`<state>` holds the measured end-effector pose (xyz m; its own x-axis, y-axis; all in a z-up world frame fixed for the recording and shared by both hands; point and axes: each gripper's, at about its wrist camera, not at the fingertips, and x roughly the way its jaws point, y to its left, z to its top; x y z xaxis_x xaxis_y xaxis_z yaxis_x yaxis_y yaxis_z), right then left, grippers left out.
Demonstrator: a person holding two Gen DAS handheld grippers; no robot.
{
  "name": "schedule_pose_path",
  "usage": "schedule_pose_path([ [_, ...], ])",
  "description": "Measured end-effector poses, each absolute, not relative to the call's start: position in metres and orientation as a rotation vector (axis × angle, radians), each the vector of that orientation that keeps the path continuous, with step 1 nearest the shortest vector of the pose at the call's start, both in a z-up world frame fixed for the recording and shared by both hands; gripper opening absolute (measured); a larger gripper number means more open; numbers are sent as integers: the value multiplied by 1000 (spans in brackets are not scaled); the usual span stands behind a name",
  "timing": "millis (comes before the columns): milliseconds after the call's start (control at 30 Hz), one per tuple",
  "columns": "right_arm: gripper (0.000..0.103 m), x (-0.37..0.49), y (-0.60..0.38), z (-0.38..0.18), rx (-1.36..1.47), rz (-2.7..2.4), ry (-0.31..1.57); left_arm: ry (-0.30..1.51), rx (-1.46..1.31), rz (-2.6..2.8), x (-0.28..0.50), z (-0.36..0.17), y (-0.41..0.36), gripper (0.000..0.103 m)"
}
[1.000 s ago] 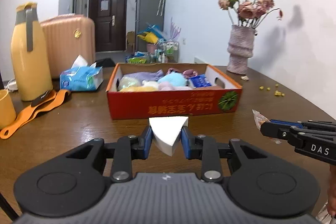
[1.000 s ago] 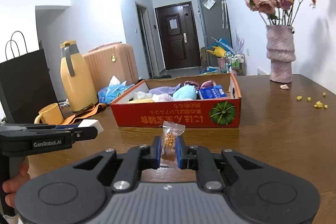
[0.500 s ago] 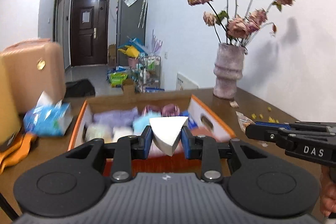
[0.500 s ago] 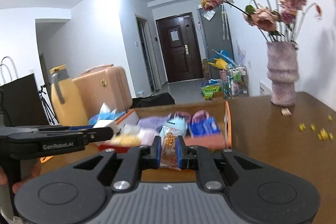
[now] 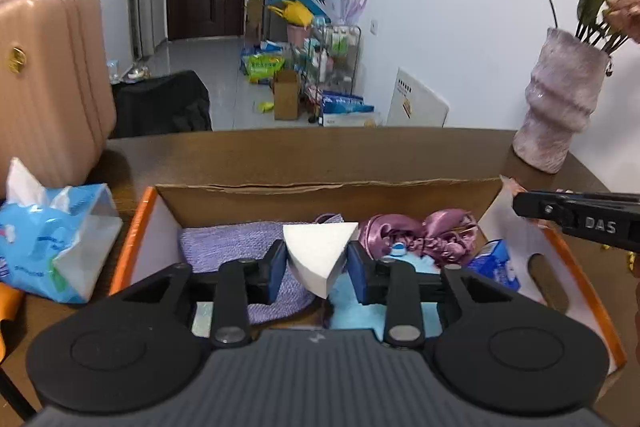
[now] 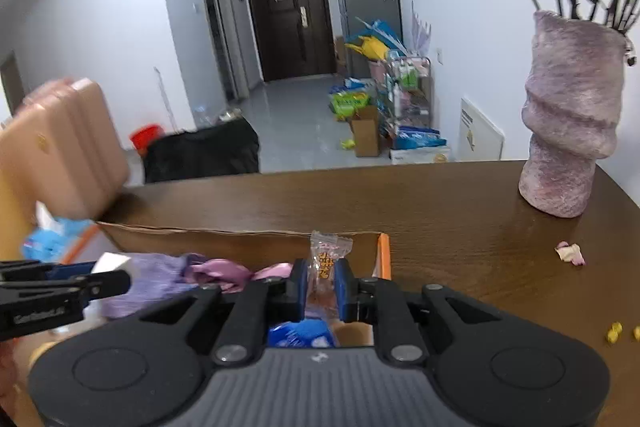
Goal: Organize soft objects
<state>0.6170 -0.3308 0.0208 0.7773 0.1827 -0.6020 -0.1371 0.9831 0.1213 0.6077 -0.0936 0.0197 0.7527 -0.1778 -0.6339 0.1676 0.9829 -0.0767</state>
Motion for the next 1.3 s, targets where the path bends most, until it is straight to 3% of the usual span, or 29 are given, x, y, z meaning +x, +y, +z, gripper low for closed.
schedule_pose_path([
  [33,15,624,-328,16,57,168,670,709,-6,-194,612,16,-93,44],
  [100,18,635,-324,9,28,154,690,724,-10,-207,617,12,-88,68],
  [133,21,638,-323,6,17,146,692,716,-18,-209,615,13,-86,70],
  [233,32,637,-320,8,31,147,681,669,20,-206,607,24,-85,71],
  [467,32,616,-326,44,37,132,644,617,26,-171,580,64,-72,71],
  [667,42,560,-328,92,19,128,586,522,26,-161,516,101,-63,78],
  [733,53,531,-329,102,20,141,552,443,36,-137,481,109,-59,82],
  [800,64,496,-329,109,23,163,485,341,31,-93,444,111,-54,94],
  [933,89,410,-326,106,-5,170,268,222,11,-48,367,107,-44,99],
  [1300,91,271,-303,69,-68,184,135,154,17,-38,254,82,-45,101],
])
